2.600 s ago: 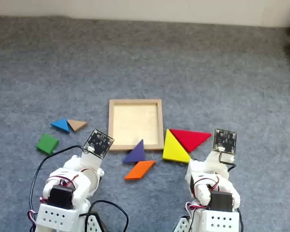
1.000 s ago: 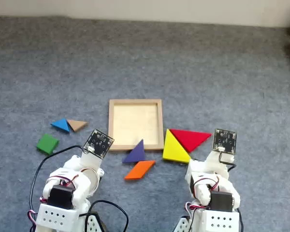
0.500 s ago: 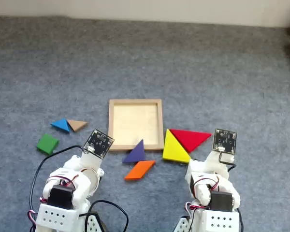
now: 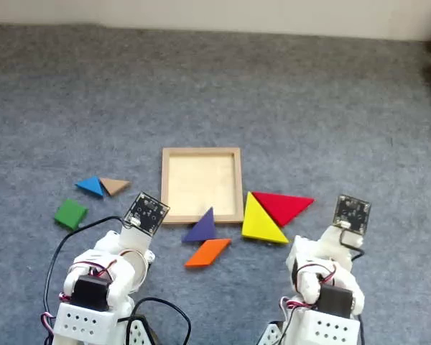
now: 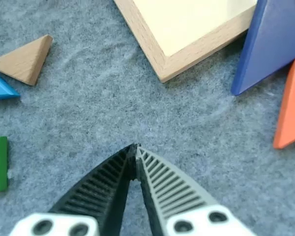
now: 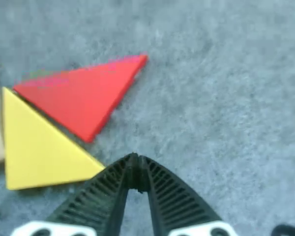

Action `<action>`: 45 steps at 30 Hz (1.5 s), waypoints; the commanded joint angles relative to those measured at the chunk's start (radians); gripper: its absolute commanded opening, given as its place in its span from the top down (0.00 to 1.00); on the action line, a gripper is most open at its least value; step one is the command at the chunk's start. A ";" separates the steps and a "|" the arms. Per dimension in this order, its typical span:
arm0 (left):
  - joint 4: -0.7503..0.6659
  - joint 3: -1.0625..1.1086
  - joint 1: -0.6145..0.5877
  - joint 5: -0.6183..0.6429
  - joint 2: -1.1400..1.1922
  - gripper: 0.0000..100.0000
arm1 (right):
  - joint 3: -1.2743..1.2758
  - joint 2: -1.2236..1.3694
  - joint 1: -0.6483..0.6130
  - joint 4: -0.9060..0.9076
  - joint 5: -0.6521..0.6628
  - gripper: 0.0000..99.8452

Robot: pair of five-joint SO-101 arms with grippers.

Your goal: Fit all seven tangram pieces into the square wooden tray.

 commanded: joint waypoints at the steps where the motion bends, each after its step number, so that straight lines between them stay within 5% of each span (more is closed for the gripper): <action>1: 0.006 0.019 -0.007 0.006 -0.021 0.99 | -0.168 0.001 0.016 0.064 -0.008 0.99; 7: 0.006 0.019 -0.007 0.006 -0.021 0.99 | -0.423 0.091 0.015 0.154 -0.008 0.99; 17: 0.006 0.019 -0.007 0.006 -0.021 0.99 | -0.843 0.823 -0.035 0.188 -0.006 0.99; 23: 0.006 0.019 -0.007 0.006 -0.021 0.99 | -0.937 1.072 -0.139 0.059 0.057 0.99; 30: 0.006 0.019 -0.007 0.006 -0.021 0.99 | -0.938 1.116 -0.189 0.018 0.353 0.99; 35: 0.006 0.019 -0.007 0.006 -0.021 0.99 | -0.938 1.124 -0.332 0.028 0.353 0.99; 45: 0.006 0.019 -0.007 0.006 -0.021 0.99 | -0.900 1.125 -0.605 0.047 0.233 0.79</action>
